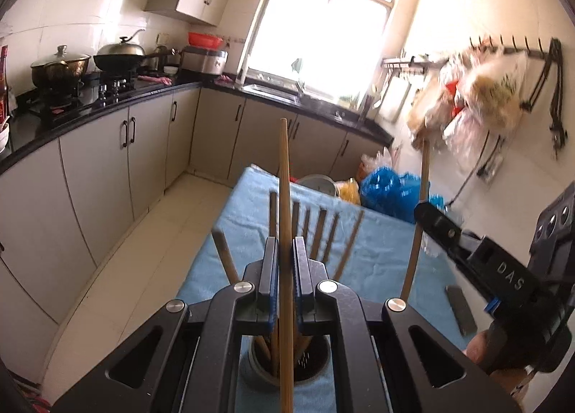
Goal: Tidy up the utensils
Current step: 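Carry both held chopsticks over and lower them into the black cup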
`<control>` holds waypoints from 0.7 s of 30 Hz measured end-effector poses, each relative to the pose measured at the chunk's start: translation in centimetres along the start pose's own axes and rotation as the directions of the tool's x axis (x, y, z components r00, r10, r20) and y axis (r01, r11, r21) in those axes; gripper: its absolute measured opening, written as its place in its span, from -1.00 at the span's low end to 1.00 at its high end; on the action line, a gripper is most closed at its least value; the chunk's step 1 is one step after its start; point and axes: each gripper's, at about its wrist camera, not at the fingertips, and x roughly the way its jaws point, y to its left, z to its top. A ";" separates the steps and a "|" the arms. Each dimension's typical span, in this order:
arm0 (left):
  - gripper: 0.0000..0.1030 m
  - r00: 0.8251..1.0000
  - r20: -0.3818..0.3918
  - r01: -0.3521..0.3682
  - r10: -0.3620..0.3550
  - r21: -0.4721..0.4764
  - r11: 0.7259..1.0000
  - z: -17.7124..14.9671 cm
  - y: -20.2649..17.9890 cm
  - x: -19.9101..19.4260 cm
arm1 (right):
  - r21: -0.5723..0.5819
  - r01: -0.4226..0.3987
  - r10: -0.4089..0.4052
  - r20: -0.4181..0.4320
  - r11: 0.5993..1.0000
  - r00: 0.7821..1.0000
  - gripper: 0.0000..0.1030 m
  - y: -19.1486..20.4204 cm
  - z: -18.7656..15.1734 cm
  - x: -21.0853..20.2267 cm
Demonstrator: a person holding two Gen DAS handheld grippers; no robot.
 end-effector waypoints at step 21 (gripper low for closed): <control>-0.87 0.992 0.122 0.025 -0.011 -0.113 0.993 -0.9 2.0 5.3 | -0.086 0.078 -0.073 0.063 0.993 0.995 -0.85 -0.2 -3.1 4.5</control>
